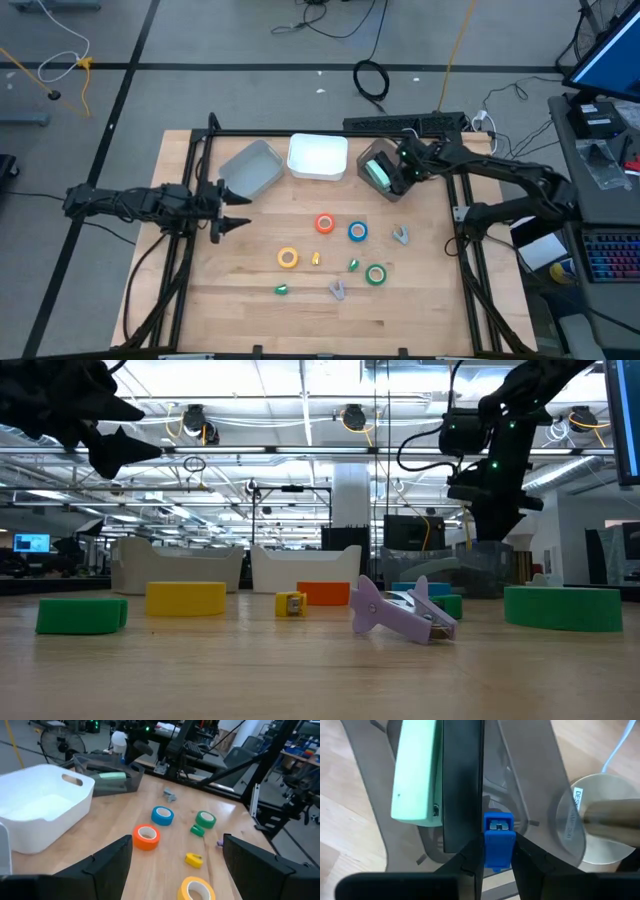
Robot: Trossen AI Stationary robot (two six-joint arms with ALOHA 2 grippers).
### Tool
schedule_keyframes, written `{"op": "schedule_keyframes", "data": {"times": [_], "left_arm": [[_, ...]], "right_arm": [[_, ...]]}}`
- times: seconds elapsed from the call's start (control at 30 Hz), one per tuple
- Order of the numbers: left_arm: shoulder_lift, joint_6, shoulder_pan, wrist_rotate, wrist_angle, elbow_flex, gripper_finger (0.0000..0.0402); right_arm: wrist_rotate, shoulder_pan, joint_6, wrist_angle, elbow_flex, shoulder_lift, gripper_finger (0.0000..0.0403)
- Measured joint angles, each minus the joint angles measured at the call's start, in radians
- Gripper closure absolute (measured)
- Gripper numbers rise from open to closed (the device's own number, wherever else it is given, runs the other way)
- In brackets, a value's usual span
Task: Pick and place Stapler, Stapler remover, tape
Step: Put the small blue stapler into the black bin, then put the top small green stapler into the black bin
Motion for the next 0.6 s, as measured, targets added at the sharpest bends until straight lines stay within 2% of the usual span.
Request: {"op": "schedule_keyframes", "data": {"times": [0.2,0.6], "left_arm": [[0.001,-0.017,0.0,0.02,0.003,-0.001,0.0091],[0.001,-0.028,0.0,0.047,0.003,-0.001,0.0091]], "right_arm": [[-0.002,0.0,0.0,0.0,0.0,0.035,0.0329],[-0.002,0.0,-0.012,0.008,0.0,0.063,0.03]]}}
